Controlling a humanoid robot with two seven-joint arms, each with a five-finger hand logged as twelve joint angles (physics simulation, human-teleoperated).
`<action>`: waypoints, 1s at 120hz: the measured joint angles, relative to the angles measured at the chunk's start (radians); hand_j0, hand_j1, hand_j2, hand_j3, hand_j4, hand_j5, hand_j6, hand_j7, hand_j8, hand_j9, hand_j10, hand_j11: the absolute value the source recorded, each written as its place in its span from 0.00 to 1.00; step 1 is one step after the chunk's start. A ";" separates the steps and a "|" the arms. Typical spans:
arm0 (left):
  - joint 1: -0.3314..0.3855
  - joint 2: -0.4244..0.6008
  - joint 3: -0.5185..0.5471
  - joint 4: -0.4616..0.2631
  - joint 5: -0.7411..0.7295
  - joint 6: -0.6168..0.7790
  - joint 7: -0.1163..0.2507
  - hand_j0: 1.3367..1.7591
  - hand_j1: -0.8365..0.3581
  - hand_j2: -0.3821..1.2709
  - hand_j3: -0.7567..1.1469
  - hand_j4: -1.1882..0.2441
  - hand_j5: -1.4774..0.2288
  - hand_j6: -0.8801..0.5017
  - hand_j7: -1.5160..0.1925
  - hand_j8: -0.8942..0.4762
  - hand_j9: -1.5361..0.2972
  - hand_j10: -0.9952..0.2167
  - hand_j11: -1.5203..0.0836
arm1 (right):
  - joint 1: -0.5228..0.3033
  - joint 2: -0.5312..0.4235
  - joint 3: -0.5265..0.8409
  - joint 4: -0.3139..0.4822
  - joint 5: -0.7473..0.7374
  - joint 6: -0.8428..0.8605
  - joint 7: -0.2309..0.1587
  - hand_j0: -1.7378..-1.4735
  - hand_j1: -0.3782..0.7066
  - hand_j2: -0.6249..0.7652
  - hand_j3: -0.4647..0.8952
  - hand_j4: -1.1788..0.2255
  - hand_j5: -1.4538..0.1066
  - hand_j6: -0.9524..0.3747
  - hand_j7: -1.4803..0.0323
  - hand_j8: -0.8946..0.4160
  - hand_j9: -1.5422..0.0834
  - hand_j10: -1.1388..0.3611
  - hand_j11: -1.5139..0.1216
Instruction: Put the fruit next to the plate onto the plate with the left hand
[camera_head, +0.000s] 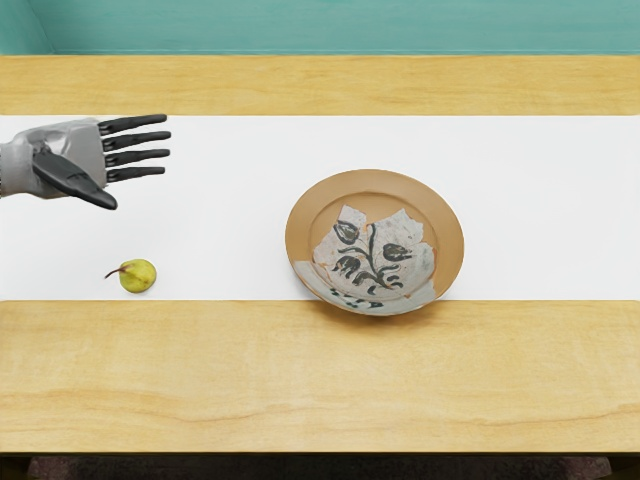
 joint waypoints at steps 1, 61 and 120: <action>0.000 0.000 0.000 -0.001 0.001 0.000 0.000 0.76 0.99 0.23 0.40 0.83 0.87 0.64 0.89 0.65 0.84 0.82 0.95 | 0.000 0.000 0.000 0.000 0.000 0.000 0.000 0.30 0.05 0.45 0.34 0.83 0.92 0.70 0.96 0.67 0.93 0.75 0.91; -0.022 0.012 -0.001 -0.017 0.350 0.023 0.218 0.76 0.99 0.23 0.40 0.83 0.87 0.64 0.89 0.65 0.84 0.82 0.95 | 0.000 0.000 0.003 -0.034 0.002 -0.006 -0.008 0.30 0.05 0.45 0.34 0.83 0.92 0.70 0.96 0.67 0.93 0.75 0.91; -0.466 -0.157 0.578 -0.323 0.444 0.799 0.184 0.76 0.99 0.23 0.40 0.82 0.86 0.63 0.88 0.65 0.83 0.82 0.94 | -0.001 0.000 0.003 -0.035 0.002 -0.006 -0.008 0.30 0.05 0.45 0.34 0.83 0.92 0.70 0.96 0.67 0.93 0.75 0.91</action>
